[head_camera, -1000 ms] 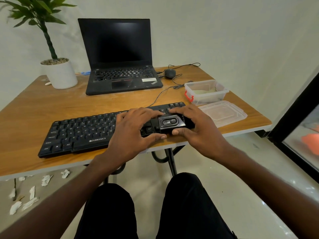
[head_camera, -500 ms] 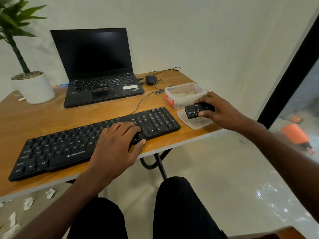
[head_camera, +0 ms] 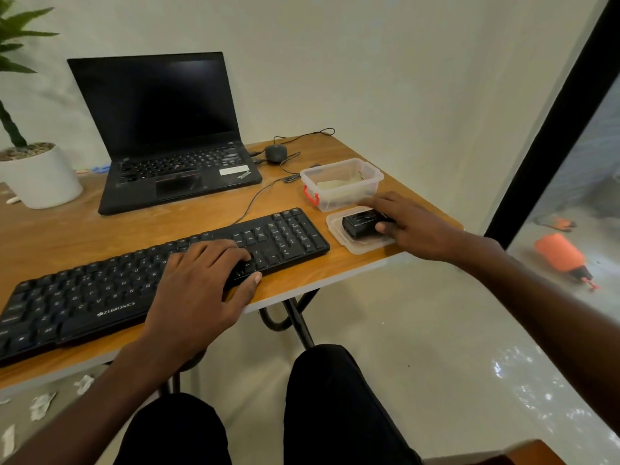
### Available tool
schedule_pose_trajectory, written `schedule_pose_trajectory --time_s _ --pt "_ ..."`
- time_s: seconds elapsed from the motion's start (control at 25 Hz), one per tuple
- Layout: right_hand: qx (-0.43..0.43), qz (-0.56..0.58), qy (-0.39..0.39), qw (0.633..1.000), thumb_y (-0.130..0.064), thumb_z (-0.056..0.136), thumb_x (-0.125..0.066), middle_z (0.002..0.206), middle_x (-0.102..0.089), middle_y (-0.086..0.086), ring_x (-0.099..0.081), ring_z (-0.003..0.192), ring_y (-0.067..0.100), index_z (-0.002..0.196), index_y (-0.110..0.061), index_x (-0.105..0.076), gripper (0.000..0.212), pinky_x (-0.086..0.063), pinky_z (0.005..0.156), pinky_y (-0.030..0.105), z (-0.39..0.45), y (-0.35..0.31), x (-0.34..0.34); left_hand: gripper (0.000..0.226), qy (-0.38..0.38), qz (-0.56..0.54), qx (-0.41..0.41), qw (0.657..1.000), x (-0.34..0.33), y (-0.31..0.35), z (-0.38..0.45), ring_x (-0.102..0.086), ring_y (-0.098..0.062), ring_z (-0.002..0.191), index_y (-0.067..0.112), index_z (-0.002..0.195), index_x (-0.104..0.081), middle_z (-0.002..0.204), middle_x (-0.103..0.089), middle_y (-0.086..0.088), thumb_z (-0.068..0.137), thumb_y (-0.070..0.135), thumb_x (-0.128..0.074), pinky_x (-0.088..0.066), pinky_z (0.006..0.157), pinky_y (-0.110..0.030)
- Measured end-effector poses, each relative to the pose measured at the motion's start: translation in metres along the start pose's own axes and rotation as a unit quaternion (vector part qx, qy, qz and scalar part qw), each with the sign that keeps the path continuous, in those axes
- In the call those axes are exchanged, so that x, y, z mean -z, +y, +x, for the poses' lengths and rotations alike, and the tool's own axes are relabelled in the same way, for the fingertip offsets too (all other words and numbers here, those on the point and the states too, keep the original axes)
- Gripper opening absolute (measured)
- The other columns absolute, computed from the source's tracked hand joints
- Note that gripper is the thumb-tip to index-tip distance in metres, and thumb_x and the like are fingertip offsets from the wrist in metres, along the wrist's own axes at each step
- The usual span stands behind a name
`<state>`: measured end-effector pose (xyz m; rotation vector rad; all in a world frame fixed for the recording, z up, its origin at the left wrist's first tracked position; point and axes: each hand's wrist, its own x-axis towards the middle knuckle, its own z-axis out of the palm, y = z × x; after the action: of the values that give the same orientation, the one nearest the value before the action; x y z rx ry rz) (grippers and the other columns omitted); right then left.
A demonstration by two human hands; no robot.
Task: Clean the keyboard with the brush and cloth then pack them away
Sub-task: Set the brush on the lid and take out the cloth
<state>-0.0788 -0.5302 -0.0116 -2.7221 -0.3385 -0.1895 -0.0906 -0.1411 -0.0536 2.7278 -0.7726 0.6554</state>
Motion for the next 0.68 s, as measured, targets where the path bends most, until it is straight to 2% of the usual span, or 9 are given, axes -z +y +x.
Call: schedule_pose_trajectory --time_s 0.12,0.16,0.24,0.36,0.48,0.56,0.68 --pt "-0.019 0.04 0.164 0.985 -0.013 0.105 -0.052 0.122 -0.061 -0.001 -0.058 0.111 0.016 0.129 -0.031 -0.067 0.033 -0.048 0.091 0.033 0.006 -0.012 0.015 0.042 0.031 -0.026 0.015 0.999 0.004 0.011 0.009 -0.058 -0.019 0.116 0.029 0.116 -0.064 0.12 -0.065 0.006 0.101 0.06 -0.041 -0.04 0.096 -0.043" --pt "-0.022 0.053 0.199 0.978 -0.013 0.104 -0.051 0.115 -0.064 -0.001 -0.06 0.105 0.015 0.123 -0.029 -0.069 0.03 -0.048 0.087 0.032 0.012 -0.017 0.021 0.04 0.042 -0.035 0.017 0.998 0.005 0.019 0.018 -0.057 -0.017 0.115 0.03 0.114 -0.064 0.119 -0.065 0.007 0.102 0.06 -0.041 -0.039 0.097 -0.042" --pt "-0.019 0.066 0.218 0.974 -0.015 0.103 -0.054 0.11 -0.068 -0.001 -0.063 0.101 0.014 0.12 -0.026 -0.071 0.026 -0.051 0.088 0.032 0.032 -0.026 0.032 0.037 0.049 -0.041 0.027 0.998 0.003 0.039 0.046 -0.057 -0.015 0.114 0.031 0.114 -0.064 0.118 -0.065 0.009 0.103 0.059 -0.042 -0.039 0.1 -0.042" --pt "-0.025 0.046 0.177 0.983 -0.014 0.1 -0.06 0.113 -0.074 -0.001 -0.066 0.105 0.015 0.121 -0.021 -0.073 0.026 -0.055 0.093 0.036 0.074 -0.031 0.035 0.031 0.023 -0.034 0.054 0.998 -0.009 0.064 0.081 -0.058 -0.013 0.112 0.032 0.116 -0.064 0.118 -0.066 0.01 0.105 0.055 -0.046 -0.04 0.106 -0.041" --pt "-0.047 0.001 0.111 0.993 -0.013 0.097 -0.062 0.12 -0.074 0.001 -0.067 0.112 0.019 0.121 -0.019 -0.075 0.027 -0.053 0.101 0.037 0.114 -0.021 0.026 0.024 0.039 0.004 0.062 0.997 -0.028 0.073 0.077 -0.064 -0.014 0.106 0.029 0.109 -0.069 0.11 -0.072 0.008 0.105 0.045 -0.052 -0.039 0.11 -0.042" --pt "-0.052 -0.043 0.072 0.995 -0.01 0.096 -0.059 0.123 -0.074 0.004 -0.067 0.113 0.022 0.117 -0.017 -0.077 0.028 -0.053 0.101 0.037 0.136 -0.012 0.021 0.02 0.066 0.009 0.078 0.995 -0.032 0.071 0.075 -0.066 -0.016 0.102 0.026 0.105 -0.071 0.105 -0.073 0.006 0.103 0.041 -0.058 -0.041 0.109 -0.045" --pt "-0.057 -0.099 -0.001 0.993 -0.008 0.097 -0.056 0.125 -0.072 0.007 -0.065 0.115 0.027 0.117 -0.012 -0.076 0.029 -0.054 0.101 0.042 0.161 -0.006 0.018 0.02 0.051 0.0 0.092 0.994 -0.03 0.07 0.078 -0.064 -0.014 0.102 0.028 0.104 -0.068 0.104 -0.071 0.008 0.103 0.043 -0.056 -0.037 0.113 -0.044"
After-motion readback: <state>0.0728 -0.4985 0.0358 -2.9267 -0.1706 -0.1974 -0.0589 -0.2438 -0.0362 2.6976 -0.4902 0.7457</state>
